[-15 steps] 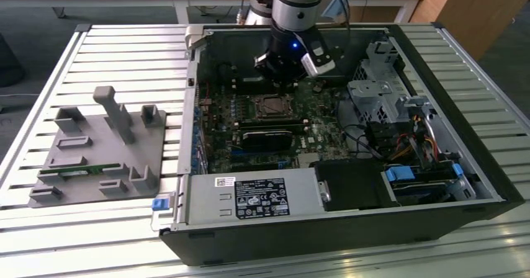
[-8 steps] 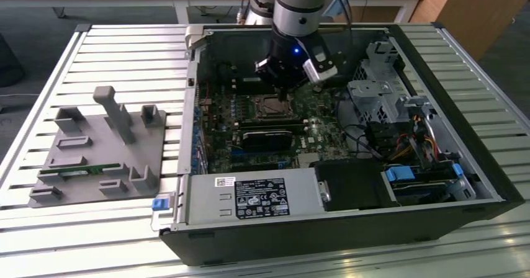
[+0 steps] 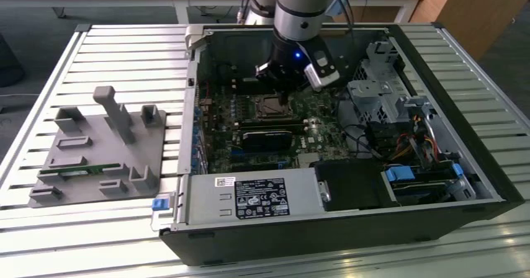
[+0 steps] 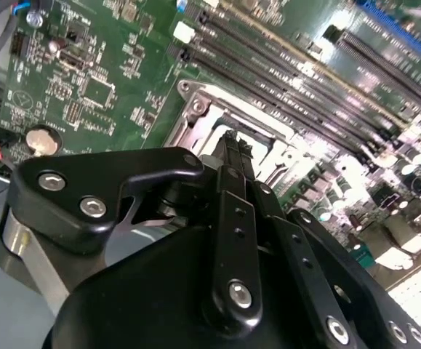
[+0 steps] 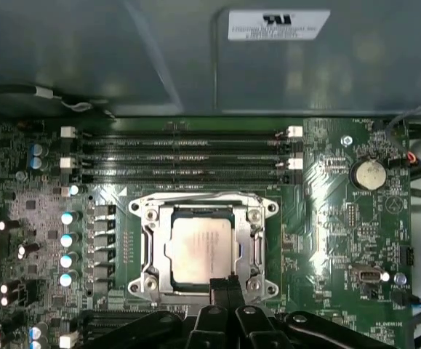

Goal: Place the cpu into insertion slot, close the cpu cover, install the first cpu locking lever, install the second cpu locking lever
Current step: 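Install the second cpu locking lever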

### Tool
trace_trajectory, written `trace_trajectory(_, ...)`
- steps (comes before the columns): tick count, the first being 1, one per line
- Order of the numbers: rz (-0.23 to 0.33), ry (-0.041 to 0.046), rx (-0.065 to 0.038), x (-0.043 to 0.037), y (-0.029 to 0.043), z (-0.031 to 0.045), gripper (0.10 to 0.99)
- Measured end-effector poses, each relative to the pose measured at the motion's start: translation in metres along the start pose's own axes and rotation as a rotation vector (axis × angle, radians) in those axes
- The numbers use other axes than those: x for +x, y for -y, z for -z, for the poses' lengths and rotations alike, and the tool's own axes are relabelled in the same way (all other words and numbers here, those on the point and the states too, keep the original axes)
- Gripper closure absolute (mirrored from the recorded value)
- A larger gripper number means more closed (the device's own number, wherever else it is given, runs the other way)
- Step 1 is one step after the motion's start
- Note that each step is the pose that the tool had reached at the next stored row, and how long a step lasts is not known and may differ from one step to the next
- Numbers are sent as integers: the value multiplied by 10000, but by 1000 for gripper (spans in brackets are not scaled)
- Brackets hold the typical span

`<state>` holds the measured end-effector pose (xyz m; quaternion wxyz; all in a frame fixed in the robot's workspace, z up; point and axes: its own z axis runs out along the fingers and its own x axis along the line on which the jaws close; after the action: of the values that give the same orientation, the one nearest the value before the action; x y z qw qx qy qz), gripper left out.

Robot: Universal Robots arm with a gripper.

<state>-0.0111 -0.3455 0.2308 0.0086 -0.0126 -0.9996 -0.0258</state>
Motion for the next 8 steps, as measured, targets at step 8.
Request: trace_trajectory(8, 0, 0, 0, -2, 89, 5, 980)
